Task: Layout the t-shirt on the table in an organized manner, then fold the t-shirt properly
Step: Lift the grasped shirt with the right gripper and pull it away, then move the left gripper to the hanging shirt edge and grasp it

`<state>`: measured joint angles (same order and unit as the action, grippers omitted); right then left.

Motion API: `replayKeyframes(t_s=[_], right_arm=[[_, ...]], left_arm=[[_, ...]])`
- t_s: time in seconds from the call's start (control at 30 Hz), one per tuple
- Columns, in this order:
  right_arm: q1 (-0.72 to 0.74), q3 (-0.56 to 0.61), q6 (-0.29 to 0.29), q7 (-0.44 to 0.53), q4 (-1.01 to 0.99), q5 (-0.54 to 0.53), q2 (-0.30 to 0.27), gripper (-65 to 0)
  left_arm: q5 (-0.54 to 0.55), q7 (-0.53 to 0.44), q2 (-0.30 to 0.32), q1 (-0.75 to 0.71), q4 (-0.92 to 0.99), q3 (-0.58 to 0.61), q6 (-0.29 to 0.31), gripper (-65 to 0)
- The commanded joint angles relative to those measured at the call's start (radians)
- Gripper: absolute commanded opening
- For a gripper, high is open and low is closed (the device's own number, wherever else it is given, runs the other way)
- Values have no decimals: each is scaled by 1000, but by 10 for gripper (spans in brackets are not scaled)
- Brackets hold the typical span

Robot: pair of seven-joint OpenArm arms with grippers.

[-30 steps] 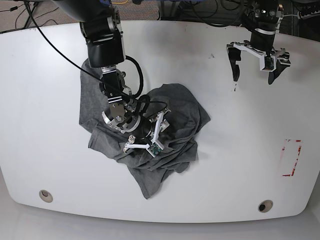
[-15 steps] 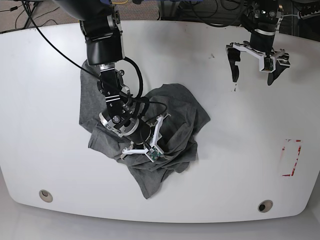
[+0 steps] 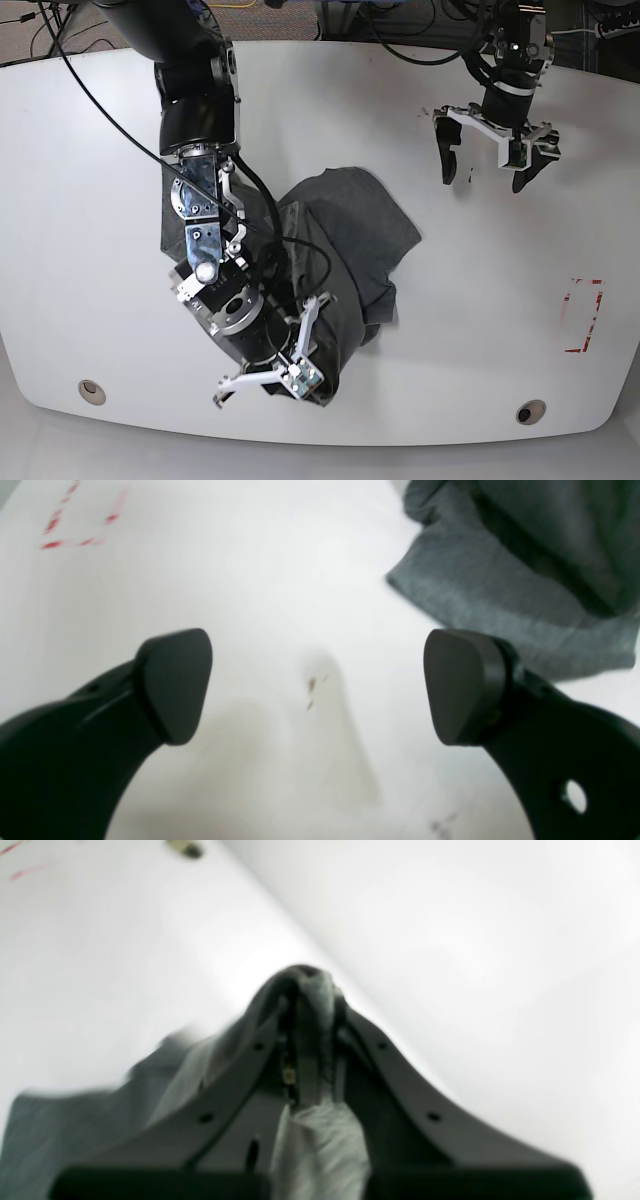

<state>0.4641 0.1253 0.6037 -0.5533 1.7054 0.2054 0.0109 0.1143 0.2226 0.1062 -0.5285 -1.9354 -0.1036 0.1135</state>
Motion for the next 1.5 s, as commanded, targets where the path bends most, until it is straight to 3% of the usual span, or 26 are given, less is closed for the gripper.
replayKeyframes(t_s=[0.0, 0.57, 0.8, 1.1, 1.47], right_arm=[[84, -2, -12, 14, 46, -11, 2, -650], [462, 1, -12, -141, 103, -13, 7, -650], [552, 81, -12, -196, 120, -13, 4, -650], [643, 113, -12, -270, 164, -13, 7, -650], [766, 113, -12, -276, 155, -13, 4, -647]], left_arm=[[6, -2, 2, 40, -17, 12, 2, 0], [6, 100, 0, 224, -6, 173, 2, 0], [9, 102, -1, 296, 95, 238, 1, 0], [9, 102, -96, 371, 247, 256, 2, 0], [9, 102, -116, 380, 291, 361, 2, 0]])
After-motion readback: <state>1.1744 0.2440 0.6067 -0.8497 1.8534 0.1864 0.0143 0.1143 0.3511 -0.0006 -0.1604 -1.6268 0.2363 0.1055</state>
